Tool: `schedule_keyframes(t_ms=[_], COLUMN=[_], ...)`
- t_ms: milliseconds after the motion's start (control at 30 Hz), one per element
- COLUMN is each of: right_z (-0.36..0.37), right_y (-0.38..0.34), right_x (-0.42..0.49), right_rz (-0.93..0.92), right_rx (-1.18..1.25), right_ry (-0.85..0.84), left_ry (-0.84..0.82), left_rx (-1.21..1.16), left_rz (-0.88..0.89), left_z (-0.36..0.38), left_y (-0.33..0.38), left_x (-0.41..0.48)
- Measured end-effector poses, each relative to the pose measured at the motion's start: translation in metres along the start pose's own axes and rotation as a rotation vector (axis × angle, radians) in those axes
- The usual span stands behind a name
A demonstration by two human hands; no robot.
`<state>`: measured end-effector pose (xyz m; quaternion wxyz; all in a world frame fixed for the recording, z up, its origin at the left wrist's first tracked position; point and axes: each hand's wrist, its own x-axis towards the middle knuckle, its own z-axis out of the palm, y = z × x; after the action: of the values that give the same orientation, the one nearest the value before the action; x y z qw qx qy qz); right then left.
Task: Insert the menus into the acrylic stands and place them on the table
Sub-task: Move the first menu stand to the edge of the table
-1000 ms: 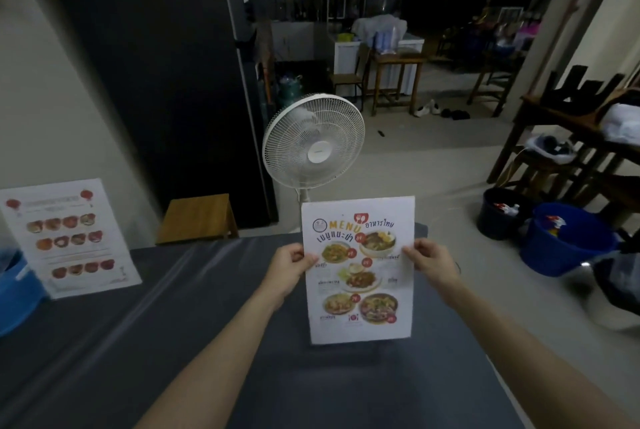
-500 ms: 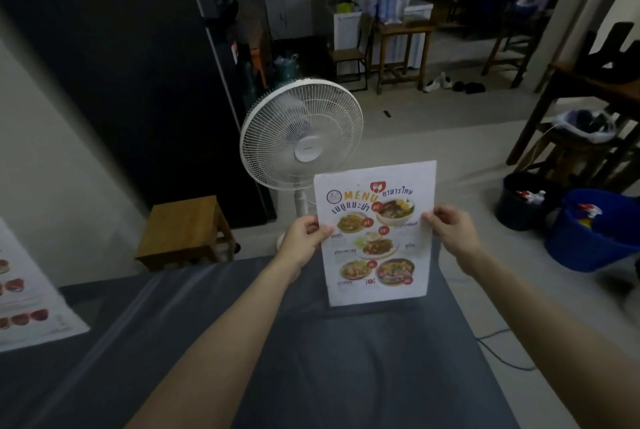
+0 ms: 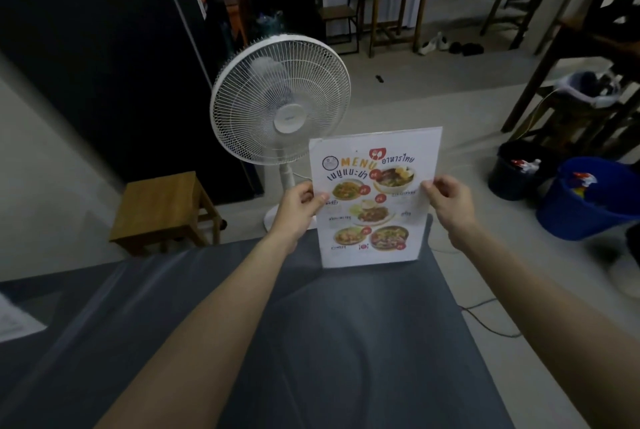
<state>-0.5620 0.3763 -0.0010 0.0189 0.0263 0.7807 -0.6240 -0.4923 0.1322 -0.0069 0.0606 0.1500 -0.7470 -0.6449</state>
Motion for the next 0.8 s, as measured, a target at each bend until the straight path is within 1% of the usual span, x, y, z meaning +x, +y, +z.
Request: schedule_keyframes(t_ms=[367, 567, 700, 800], right_z=[-0.009, -0.014, -0.009, 0.006], right_y=[0.000, 0.017, 0.028, 0.044], right_x=[-0.011, -0.041, -0.081, -0.123], right_rz=[0.061, 0.106, 0.131, 0.121], right_rx=[-0.011, -0.200, -0.325, -0.436], right_ry=[-0.060, -0.037, -0.069, -0.133], left_ry=[-0.042, 0.000, 0.002, -0.022], left_rx=[0.063, 0.274, 0.339, 0.387], left_rz=[-0.076, -0.201, -0.256, -0.269], left_z=[-0.002, -0.019, -0.037, -0.052], left_y=[0.001, -0.011, -0.017, -0.021], left_x=[-0.013, -0.039, -0.080, -0.117])
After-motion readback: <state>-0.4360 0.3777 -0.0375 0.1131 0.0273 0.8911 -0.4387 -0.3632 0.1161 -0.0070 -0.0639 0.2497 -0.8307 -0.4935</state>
